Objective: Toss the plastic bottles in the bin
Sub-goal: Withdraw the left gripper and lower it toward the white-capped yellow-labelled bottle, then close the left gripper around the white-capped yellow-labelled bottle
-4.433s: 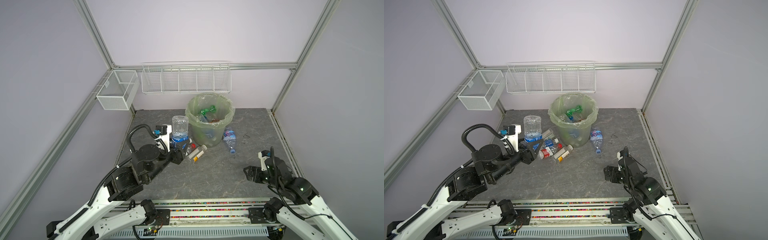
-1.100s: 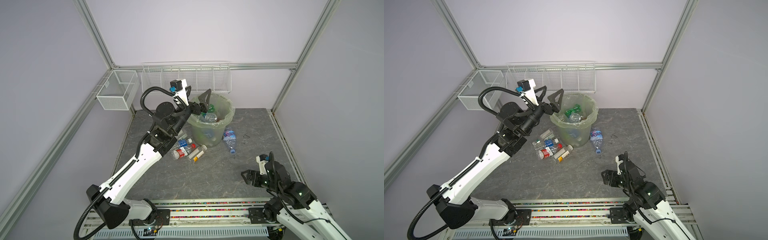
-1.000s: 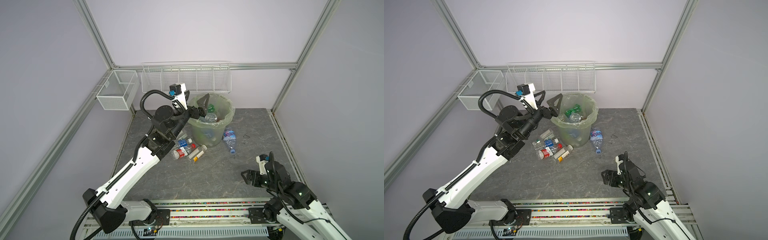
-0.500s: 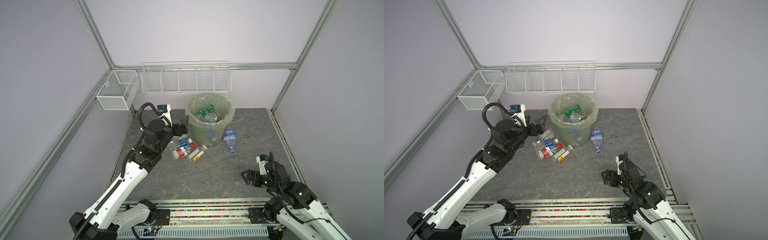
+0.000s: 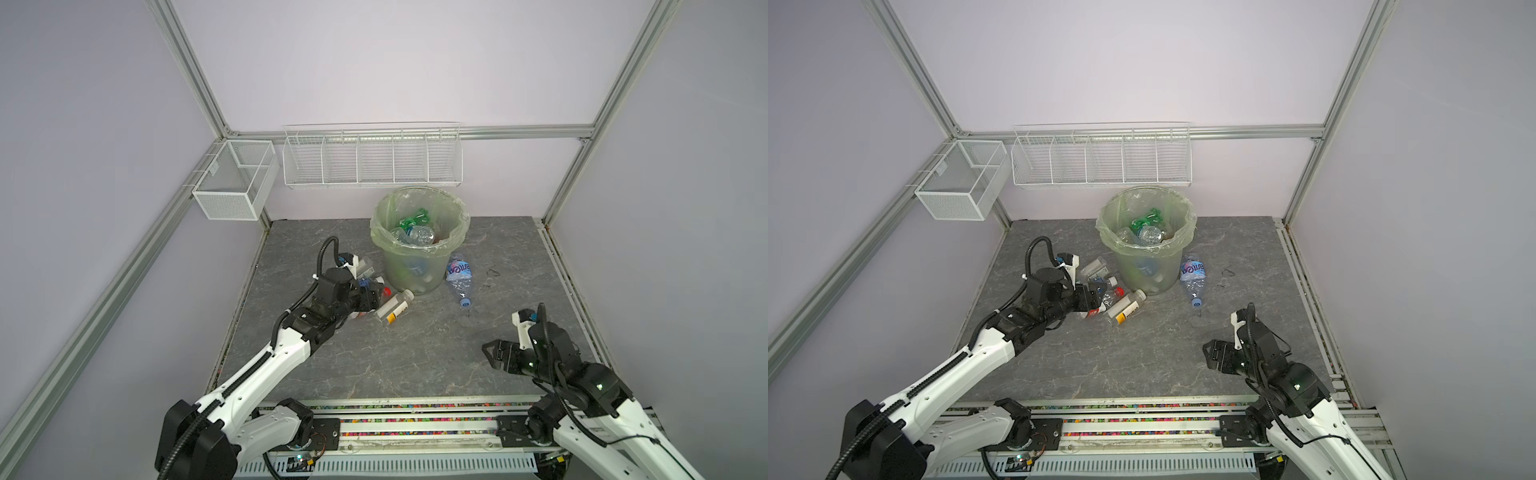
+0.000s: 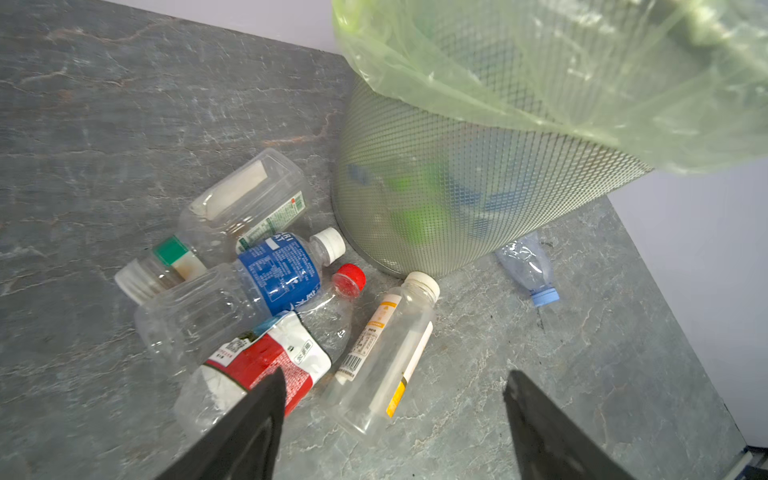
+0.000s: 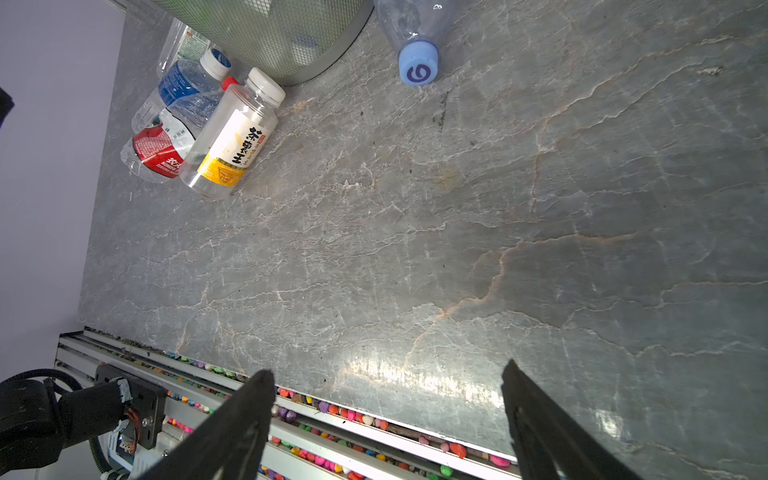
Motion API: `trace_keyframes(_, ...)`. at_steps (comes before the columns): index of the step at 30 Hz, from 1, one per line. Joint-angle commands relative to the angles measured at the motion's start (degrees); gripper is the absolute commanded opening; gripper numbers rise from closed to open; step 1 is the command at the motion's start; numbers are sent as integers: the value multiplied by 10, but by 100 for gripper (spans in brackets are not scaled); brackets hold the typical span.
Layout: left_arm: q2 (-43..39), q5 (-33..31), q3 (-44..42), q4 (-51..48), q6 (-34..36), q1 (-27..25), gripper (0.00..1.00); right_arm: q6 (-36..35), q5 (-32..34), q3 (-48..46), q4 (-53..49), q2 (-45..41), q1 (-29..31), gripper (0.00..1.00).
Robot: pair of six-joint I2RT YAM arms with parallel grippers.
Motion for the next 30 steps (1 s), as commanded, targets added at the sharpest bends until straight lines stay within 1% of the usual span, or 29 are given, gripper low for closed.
trace_keyframes(1, 35, 36, -2, 18, -12, -7, 80, 9, -6, -10, 10, 1, -2, 88)
trace_keyframes(8, 132, 15, 39, -8, 26, -46, 78, 9, -9, -14, 20, 8, -2, 88)
trace_keyframes(19, 247, 6, 127, -73, 81, -50, 79, 2, -7, -16, 21, 14, -2, 88)
trace_keyframes(23, 292, 12, 173, -123, 92, -50, 78, 2, -8, -19, 22, 14, -2, 88)
trace_keyframes(30, 331, 6, 196, -132, 96, -54, 78, 3, -7, -24, 19, 7, -2, 88)
